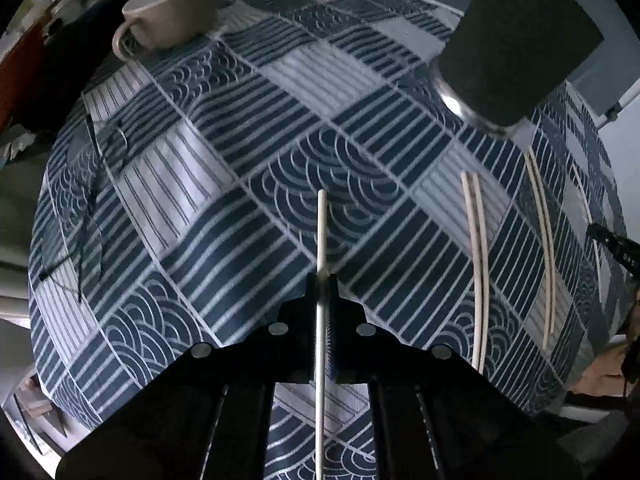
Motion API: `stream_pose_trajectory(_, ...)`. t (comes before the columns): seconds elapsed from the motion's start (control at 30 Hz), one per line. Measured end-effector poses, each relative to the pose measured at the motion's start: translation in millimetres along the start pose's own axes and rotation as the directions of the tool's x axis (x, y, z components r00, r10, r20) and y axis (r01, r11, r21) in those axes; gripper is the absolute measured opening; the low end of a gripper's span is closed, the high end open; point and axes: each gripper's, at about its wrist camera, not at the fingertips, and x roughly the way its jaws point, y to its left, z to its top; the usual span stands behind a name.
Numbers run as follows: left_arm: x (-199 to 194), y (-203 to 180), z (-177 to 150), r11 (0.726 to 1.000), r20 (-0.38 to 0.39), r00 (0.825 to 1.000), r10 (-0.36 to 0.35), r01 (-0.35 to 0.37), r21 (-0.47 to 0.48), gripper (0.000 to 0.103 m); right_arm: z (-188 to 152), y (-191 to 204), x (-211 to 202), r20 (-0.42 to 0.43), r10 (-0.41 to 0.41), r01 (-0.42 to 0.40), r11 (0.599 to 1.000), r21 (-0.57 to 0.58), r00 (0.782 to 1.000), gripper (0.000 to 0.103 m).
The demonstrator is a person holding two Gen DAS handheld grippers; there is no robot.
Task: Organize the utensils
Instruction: 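Close the left tool on one chopstick while the right tool grasps another, then lift both held chopsticks and lower them into the black holder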
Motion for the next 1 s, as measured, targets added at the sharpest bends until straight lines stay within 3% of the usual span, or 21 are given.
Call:
stream_pose_trajectory(0.2,-32.0,-3.0,30.6,1.0,0.082,0.997,-0.014,0.015,-0.01,0.004,24.2,-16.8,-29.4,0.094,0.046,-0.05,0.998,0.043,0.995,0.004)
stream_pose_trajectory(0.33,-60.8,-11.4,56.6,0.996,0.14,0.987,-0.083,0.086,-0.02,0.004,49.2,-20.1,-59.0,0.182,0.071,-0.08,0.996,0.042,0.981,0.004)
stream_pose_trajectory(0.4,-74.3,-19.1,70.1,0.996,0.178,0.98,-0.086,0.087,0.0,0.004,61.3,-18.9,-70.8,0.218,0.087,-0.098,0.994,0.039,0.972,0.004)
stream_pose_trajectory(0.67,-133.0,-56.1,123.3,0.994,0.304,0.947,-0.1,0.079,0.081,0.005,109.8,2.8,-111.5,0.355,0.12,-0.128,0.992,0.0,0.927,0.004)
stream_pose_trajectory(1.0,-166.8,-91.7,173.7,0.987,0.394,0.905,-0.157,0.126,0.104,0.005,159.9,37.0,-158.0,0.49,0.217,-0.205,0.976,-0.079,0.844,0.004)
